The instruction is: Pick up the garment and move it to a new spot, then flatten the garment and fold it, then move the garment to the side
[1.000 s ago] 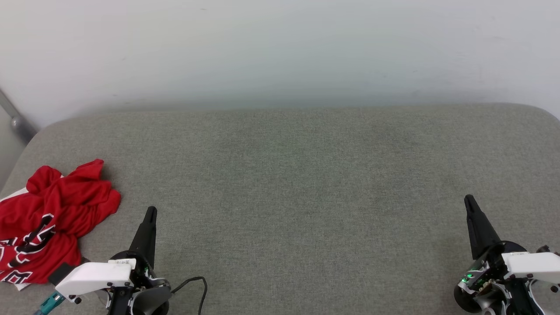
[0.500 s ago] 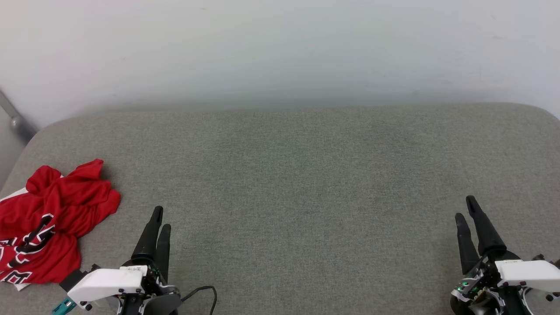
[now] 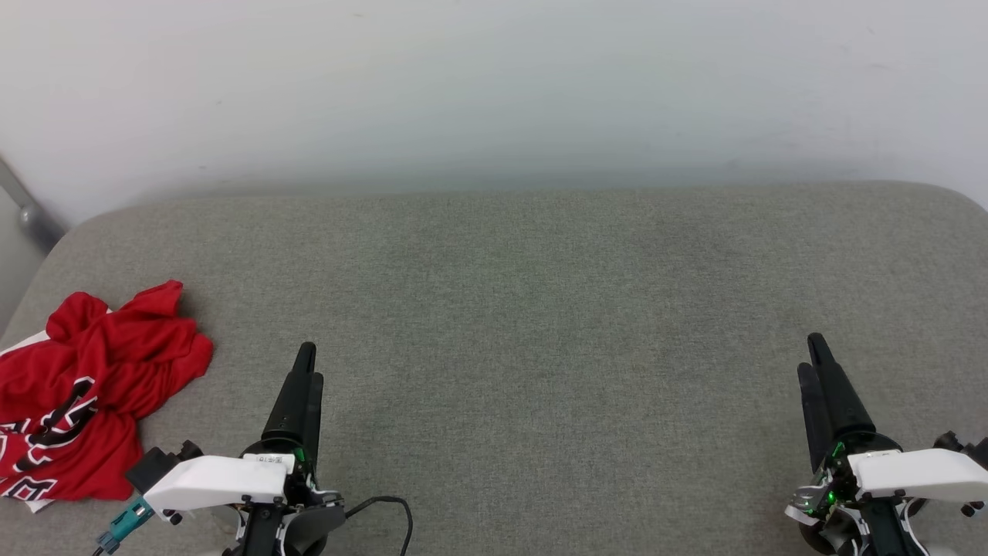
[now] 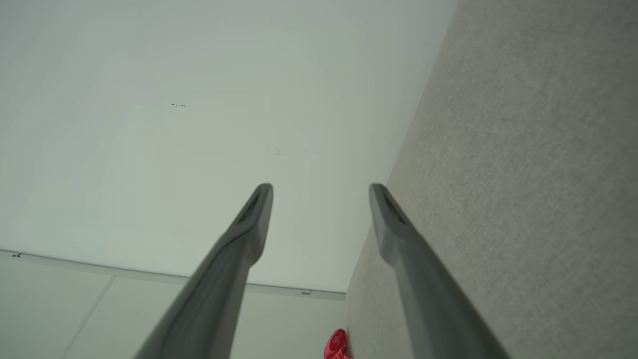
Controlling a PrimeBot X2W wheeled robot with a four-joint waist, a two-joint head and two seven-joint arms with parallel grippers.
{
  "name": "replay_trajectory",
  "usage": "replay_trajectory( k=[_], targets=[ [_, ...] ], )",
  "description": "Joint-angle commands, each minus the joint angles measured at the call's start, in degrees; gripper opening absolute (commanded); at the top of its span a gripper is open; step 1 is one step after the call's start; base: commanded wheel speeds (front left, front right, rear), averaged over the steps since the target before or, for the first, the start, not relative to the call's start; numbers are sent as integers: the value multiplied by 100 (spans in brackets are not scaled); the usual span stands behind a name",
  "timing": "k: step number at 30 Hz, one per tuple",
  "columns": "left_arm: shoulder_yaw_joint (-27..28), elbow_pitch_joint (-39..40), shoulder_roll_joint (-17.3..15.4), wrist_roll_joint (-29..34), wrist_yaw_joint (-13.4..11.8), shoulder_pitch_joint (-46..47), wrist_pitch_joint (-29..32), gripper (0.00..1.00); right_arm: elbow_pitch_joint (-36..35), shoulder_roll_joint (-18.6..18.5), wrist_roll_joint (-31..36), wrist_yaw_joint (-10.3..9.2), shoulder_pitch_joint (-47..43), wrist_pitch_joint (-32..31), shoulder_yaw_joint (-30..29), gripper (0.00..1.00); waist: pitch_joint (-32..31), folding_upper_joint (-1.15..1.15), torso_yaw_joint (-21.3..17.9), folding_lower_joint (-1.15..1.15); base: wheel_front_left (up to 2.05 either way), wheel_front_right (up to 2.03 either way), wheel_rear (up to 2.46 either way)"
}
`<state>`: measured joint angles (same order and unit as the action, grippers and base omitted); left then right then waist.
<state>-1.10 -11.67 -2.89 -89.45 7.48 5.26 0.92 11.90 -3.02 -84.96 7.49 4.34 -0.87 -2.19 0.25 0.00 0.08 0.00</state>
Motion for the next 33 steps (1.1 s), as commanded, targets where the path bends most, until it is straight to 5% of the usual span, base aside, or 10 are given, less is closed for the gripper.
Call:
replay_trajectory(
  k=[1,9,33],
  targets=[
    [-54,140,-50,116,2,176,-62,100,-147,-51,184,0,126,63,43,100,-1,0,3,0,0,0,0],
    [-94,314,-42,791,2,159,-246,100,-299,-122,1451,0,134,247,153,100,-1,0,12,0,0,0,0],
    [-167,93,-45,4369,-10,200,-714,100,-238,-1,5041,0,81,597,39,100,-41,0,44,0,0,0,0]
  ],
)
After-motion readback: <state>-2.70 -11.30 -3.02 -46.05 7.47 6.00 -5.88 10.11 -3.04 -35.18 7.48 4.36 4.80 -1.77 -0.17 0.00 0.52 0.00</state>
